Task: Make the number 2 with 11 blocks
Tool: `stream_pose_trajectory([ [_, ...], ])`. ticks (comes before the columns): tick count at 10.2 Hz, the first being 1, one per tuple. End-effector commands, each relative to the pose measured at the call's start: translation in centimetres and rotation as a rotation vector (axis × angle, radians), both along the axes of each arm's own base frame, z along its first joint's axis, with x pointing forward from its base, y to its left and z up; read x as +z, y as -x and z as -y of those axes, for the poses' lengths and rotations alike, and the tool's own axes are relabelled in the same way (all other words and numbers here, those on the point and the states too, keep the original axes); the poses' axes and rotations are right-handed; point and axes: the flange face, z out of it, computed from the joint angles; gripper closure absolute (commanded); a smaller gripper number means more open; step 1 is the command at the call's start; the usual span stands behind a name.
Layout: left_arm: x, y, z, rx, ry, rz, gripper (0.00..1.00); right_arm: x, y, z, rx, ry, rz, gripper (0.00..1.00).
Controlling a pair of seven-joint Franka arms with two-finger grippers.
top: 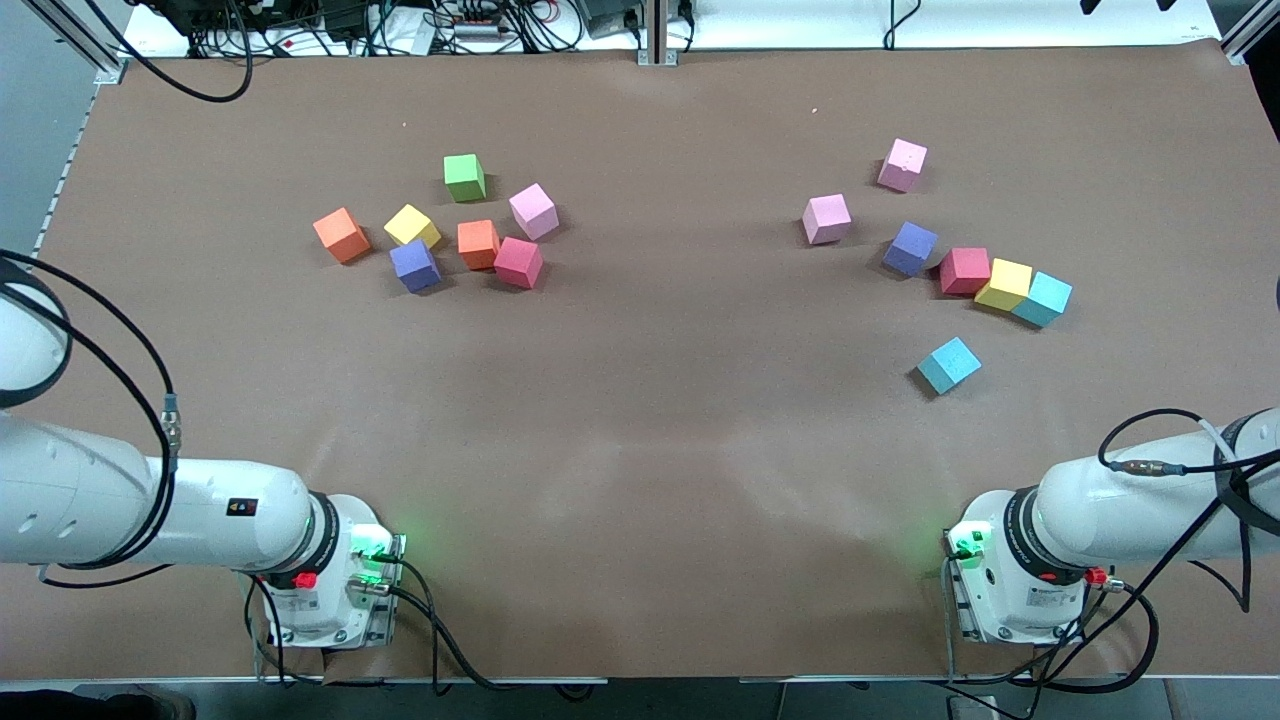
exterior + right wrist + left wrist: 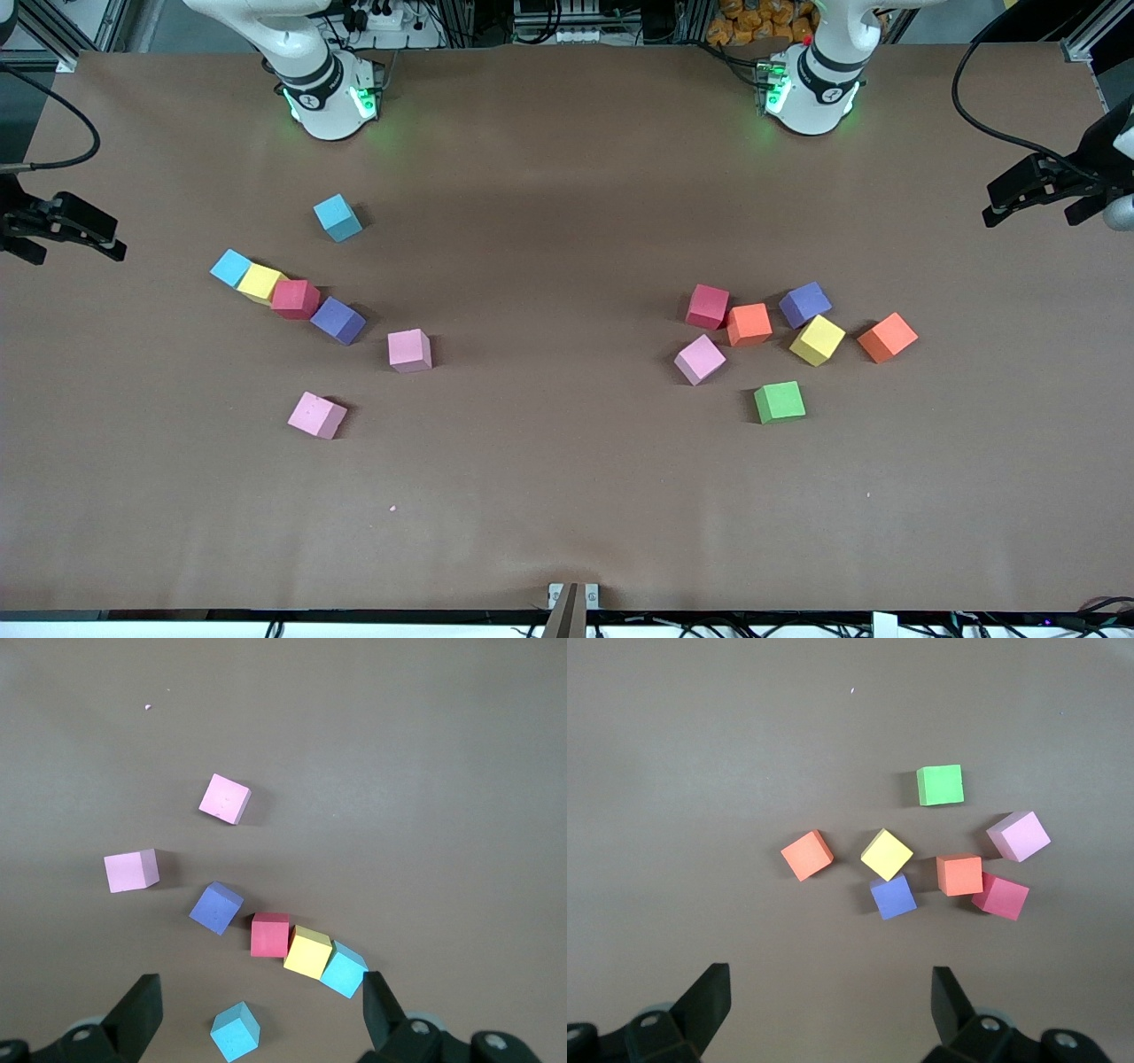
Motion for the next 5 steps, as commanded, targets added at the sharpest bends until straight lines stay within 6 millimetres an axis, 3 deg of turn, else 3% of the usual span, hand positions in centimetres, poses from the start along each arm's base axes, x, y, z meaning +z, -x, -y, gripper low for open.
stream_pose_trajectory([
  [1,0.39,0.07,-0.23,0.001,-0.023,0.006,0.0,0.66,0.37,0.13,0.0,0.008,0.001,0.0],
  [5,0.31,0.02,-0.23,0.0,-0.023,0.005,0.0,0.52,0.3,0.03,-0.011,0.006,0.0,0.0],
])
